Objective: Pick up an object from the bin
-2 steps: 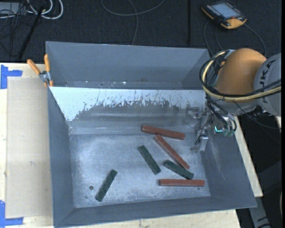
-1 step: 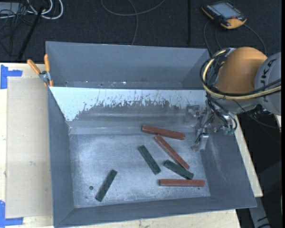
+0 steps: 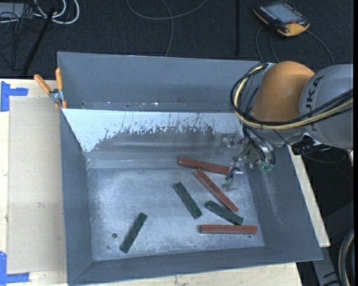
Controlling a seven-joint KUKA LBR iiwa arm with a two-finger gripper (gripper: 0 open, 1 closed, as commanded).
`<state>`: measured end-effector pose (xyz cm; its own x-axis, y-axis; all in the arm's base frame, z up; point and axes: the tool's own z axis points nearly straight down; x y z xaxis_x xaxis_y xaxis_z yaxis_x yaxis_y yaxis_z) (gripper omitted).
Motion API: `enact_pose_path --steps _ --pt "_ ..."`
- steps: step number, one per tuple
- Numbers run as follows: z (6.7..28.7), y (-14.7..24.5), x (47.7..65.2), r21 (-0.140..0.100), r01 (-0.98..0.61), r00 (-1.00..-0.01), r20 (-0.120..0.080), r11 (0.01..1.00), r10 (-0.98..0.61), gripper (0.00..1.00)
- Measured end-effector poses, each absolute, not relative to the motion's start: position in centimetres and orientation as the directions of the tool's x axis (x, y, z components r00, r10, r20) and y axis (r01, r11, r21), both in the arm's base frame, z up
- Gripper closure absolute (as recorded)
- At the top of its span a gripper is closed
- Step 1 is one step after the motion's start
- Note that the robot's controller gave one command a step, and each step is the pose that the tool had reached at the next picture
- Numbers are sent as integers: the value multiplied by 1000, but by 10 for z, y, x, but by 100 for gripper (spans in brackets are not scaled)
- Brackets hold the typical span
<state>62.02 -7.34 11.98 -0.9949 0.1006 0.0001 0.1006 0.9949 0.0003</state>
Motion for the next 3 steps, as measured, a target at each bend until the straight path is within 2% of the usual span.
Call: enact_pose_path --steps 1,2,3 --pt "120 -73 549 1 44 -999 2 999 44 0" --pt "123 -73 568 0 211 -977 1 977 211 0" --pt "95 -59 534 0 310 -951 1 951 310 0"
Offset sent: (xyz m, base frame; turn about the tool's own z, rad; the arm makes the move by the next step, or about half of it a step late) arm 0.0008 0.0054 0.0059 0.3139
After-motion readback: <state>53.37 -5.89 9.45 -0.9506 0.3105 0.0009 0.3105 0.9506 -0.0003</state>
